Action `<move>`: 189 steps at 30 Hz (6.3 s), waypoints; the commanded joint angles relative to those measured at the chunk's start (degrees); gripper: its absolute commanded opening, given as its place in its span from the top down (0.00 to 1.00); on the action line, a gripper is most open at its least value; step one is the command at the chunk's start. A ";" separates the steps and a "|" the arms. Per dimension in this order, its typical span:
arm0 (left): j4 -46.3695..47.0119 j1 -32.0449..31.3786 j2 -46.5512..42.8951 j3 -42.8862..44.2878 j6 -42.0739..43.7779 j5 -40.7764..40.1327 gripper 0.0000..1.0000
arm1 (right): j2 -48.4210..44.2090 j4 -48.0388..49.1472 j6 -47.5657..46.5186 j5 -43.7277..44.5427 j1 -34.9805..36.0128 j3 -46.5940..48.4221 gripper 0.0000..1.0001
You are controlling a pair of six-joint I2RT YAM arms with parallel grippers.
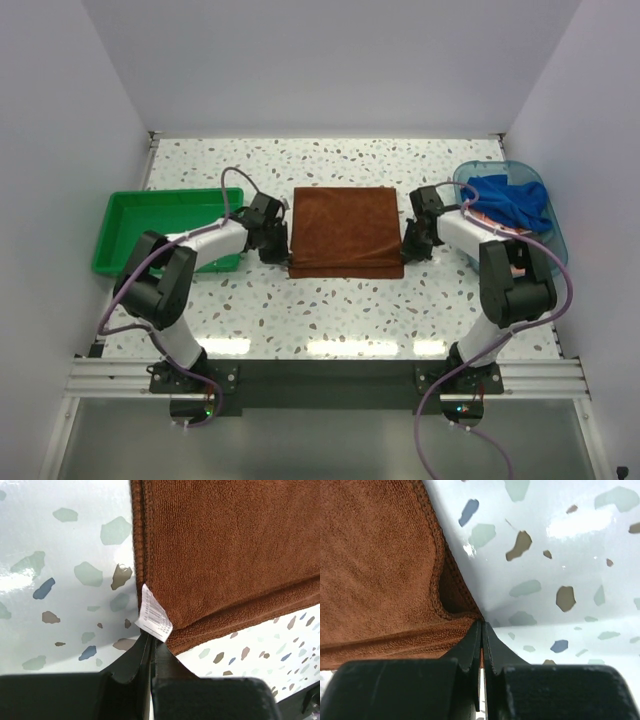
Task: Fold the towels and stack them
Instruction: Fold the towel
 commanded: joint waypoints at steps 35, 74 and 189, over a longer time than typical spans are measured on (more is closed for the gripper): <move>0.91 -3.73 -4.39 -6.50 0.61 -0.22 1.00 | -10.15 2.20 0.42 -4.06 -0.58 -12.30 1.00; 3.64 -9.00 -11.04 -17.38 -7.65 -1.45 0.63 | -17.95 -0.70 -1.87 -9.76 0.82 -20.20 0.71; -23.96 6.29 35.96 49.12 64.42 12.10 1.00 | 36.79 -24.62 -61.02 -15.57 -3.66 56.16 1.00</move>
